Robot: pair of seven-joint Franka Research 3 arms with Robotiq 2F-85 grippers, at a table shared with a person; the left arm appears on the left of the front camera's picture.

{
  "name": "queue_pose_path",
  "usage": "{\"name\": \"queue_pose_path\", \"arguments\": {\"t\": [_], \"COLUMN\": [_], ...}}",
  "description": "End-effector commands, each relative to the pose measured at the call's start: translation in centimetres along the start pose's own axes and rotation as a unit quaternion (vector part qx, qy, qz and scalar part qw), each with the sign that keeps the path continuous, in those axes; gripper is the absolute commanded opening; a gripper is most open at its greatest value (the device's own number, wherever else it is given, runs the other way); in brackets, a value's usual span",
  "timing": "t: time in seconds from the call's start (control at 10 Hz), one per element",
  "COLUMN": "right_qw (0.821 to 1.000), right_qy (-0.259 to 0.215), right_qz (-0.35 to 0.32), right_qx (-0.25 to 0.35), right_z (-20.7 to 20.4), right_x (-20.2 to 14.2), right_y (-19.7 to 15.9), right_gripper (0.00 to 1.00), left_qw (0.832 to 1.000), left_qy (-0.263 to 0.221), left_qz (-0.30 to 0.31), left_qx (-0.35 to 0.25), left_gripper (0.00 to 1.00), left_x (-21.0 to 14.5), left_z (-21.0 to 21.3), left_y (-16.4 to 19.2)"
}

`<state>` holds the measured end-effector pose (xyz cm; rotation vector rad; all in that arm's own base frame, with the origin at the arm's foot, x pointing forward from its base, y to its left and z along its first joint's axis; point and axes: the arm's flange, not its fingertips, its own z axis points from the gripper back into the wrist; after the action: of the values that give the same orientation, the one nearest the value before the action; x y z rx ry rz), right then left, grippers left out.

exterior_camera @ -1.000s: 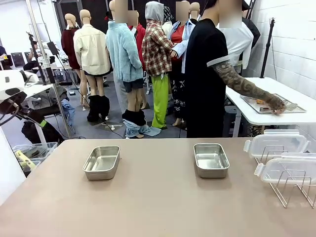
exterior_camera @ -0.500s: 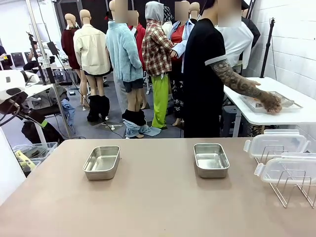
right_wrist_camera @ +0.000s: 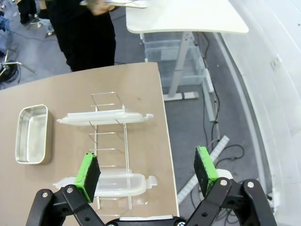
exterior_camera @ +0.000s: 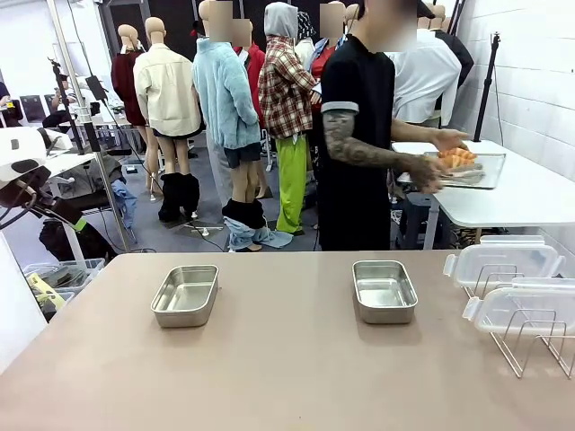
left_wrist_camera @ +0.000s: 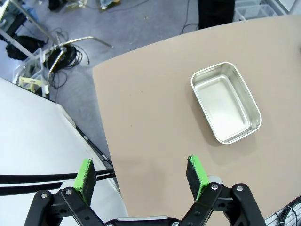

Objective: Place the bread in airtight containers.
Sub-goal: Lift both Airtight Container.

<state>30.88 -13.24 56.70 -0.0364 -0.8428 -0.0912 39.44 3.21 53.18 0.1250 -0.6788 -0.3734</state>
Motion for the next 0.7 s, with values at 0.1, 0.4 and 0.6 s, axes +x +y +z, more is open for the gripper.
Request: {"name": "queue_pose_path", "arguments": {"t": [0.1,0.4,0.6], "right_qw": [1.000,1.000,1.000], "right_qy": [0.000,0.000,0.000], "right_qz": [-0.010,-0.010,-0.010], "right_qx": [0.001,0.001,0.001], "right_z": [-0.02,-0.02,-0.02], "right_x": [-0.01,-0.01,-0.01], "right_y": [0.03,0.03,0.03], "right_gripper": [1.00,1.00,1.00], "left_qw": [1.000,1.000,1.000], "left_qy": [-0.001,-0.001,-0.001], "left_qz": [-0.002,-0.002,-0.002], "left_qx": [0.003,0.003,0.003], "left_gripper": [1.00,1.00,1.00], "left_x": [-0.10,-0.10,-0.10], "left_z": [0.07,0.07,0.07], "left_y": [0.12,0.12,0.12]}}
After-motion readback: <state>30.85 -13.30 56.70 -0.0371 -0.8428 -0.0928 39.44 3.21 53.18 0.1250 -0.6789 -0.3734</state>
